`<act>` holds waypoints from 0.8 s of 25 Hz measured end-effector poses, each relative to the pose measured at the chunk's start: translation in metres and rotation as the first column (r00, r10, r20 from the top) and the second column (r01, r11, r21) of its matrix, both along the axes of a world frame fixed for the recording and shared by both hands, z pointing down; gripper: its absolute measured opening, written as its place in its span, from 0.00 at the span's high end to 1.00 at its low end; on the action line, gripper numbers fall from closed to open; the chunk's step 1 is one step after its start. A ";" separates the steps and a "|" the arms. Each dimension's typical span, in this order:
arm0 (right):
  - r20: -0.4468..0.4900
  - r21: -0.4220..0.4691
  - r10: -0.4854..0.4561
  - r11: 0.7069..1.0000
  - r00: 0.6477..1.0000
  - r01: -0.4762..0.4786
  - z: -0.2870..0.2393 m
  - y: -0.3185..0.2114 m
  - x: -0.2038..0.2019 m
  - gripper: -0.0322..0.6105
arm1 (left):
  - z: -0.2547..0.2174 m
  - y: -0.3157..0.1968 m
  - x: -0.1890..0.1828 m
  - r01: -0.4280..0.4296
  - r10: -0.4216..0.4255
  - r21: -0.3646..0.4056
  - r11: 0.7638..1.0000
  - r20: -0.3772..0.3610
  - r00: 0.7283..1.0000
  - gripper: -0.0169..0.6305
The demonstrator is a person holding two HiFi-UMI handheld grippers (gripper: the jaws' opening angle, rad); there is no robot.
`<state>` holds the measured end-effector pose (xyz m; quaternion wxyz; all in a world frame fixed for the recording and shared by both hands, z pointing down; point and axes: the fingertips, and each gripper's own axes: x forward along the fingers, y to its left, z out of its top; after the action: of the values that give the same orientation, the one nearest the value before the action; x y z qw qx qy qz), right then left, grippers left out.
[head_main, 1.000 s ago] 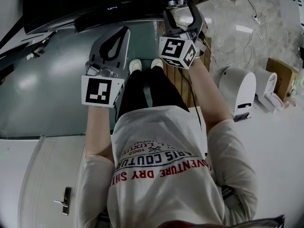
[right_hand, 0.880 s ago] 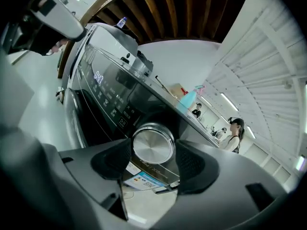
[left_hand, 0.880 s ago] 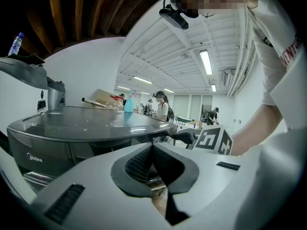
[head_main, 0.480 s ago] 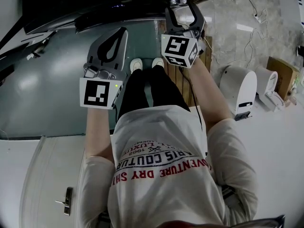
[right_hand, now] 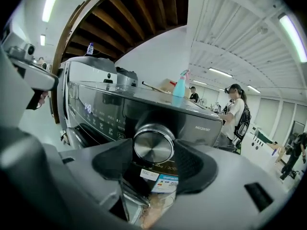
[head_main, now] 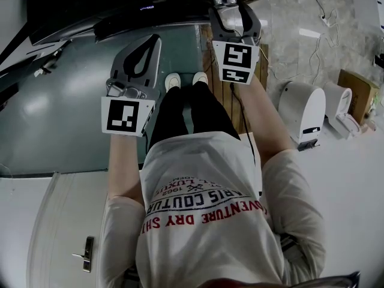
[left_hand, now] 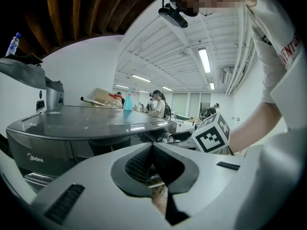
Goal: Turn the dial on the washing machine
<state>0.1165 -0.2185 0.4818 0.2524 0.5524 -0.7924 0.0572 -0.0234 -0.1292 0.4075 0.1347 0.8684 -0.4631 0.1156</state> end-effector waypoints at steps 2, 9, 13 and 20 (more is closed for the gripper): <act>-0.023 0.018 -0.006 1.000 1.000 0.007 -0.001 0.000 0.000 0.50 | 0.001 0.000 0.000 -0.002 0.002 -0.004 1.000 0.001 1.000 0.95; -0.274 0.116 -0.045 0.990 0.961 0.080 0.002 0.004 -0.004 0.46 | 0.006 0.001 0.001 -0.013 0.013 -0.009 1.000 0.002 1.000 0.95; -0.355 0.131 -0.053 0.986 0.933 0.106 0.005 0.004 -0.005 0.46 | 0.009 0.003 0.000 -0.011 0.011 -0.015 1.000 0.008 1.000 0.95; -0.259 0.112 -0.022 0.992 0.966 0.053 0.004 0.002 -0.001 0.50 | 0.011 0.005 -0.002 -0.008 0.008 -0.027 1.000 0.009 1.000 0.95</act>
<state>0.1153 -0.2167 0.4854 0.3211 0.5540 -0.7652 -0.0667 -0.0253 -0.1241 0.4187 0.1440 0.8677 -0.4586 0.1264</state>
